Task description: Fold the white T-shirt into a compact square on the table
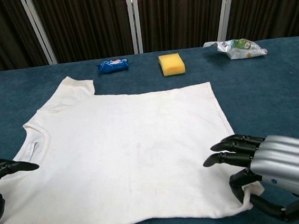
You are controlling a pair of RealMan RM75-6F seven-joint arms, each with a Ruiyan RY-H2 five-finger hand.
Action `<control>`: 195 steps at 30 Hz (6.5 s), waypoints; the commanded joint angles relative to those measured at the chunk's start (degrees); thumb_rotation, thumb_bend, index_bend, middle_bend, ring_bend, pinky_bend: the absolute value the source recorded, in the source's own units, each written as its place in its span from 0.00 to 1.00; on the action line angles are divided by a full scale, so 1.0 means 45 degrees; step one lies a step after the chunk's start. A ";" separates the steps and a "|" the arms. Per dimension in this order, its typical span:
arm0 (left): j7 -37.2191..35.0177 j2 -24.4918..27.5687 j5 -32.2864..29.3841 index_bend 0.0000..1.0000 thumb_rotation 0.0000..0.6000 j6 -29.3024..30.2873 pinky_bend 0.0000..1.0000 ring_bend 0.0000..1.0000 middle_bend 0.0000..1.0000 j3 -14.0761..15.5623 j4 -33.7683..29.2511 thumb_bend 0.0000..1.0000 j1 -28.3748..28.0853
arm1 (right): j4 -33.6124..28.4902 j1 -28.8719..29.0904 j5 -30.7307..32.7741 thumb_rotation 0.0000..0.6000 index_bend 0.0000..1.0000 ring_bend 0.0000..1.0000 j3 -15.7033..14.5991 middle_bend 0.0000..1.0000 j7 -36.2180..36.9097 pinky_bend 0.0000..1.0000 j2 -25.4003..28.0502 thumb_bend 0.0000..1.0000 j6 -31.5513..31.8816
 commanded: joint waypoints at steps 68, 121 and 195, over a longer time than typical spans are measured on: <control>-0.3517 0.2321 -0.1776 0.80 1.00 -0.1392 0.00 0.00 0.00 -0.0672 -0.2558 0.56 -0.1335 | -0.1521 0.1085 0.0727 1.00 0.72 0.00 0.0304 0.13 0.2784 0.00 0.2221 0.53 -0.0772; -0.2403 -0.0441 -0.8259 0.79 1.00 -0.7864 0.00 0.00 0.00 -0.4981 0.1014 0.56 -0.4359 | 0.5361 0.3747 0.6291 1.00 0.72 0.00 0.4237 0.13 0.2168 0.00 -0.2136 0.53 -0.4958; -0.0883 -0.1425 -0.9594 0.56 1.00 -0.9389 0.00 0.00 0.00 -0.5542 0.2943 0.48 -0.4994 | 0.0378 0.1610 0.4768 1.00 0.04 0.00 0.3152 0.05 0.2954 0.00 0.2257 0.23 -0.1166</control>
